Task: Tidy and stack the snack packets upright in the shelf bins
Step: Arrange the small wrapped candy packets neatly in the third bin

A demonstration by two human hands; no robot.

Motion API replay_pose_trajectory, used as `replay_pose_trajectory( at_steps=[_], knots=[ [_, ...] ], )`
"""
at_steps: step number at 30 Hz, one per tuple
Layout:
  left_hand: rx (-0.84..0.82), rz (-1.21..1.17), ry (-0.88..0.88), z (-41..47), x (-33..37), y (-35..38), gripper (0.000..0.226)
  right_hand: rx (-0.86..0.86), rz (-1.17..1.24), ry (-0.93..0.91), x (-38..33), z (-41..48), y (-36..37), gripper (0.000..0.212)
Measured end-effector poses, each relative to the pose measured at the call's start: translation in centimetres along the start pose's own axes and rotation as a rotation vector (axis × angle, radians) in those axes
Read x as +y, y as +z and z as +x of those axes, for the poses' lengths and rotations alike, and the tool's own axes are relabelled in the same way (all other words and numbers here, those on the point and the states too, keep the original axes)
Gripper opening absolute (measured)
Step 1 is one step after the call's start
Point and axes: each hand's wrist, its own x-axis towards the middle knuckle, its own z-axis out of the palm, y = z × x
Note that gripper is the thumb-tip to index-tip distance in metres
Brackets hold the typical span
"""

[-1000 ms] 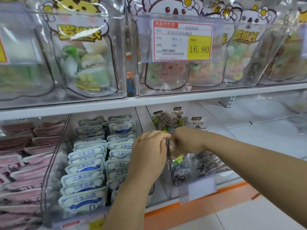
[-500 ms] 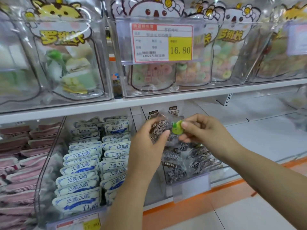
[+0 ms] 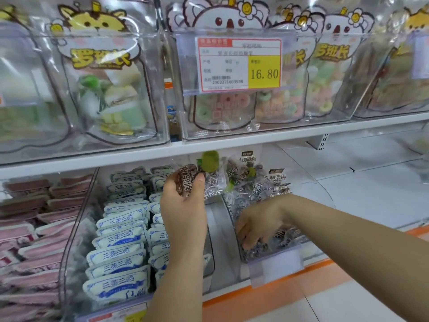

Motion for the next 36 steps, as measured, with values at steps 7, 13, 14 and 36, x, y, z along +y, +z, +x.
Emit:
replay_pose_trajectory(
  at_steps=[7, 13, 14, 36],
  knots=[
    [-0.013, 0.017, 0.003, 0.4, -0.4, -0.2, 0.020, 0.061, -0.419, 0.029, -0.8, 0.9, 1.1, 0.022],
    [-0.015, 0.032, 0.032, 0.5, -0.3, -0.1, 0.017, 0.102, -0.351, -0.034, -0.9, 1.4, 0.8, 0.039],
    [-0.016, 0.031, 0.037, 0.4, -0.2, -0.1, 0.015, 0.105, -0.305, -0.043, -0.6, 1.5, 0.6, 0.033],
    [-0.063, 0.104, 0.116, -0.8, 0.4, 0.6, 0.017, 0.847, 0.559, -0.499, 5.4, -6.7, 2.0, 0.047]
  ],
)
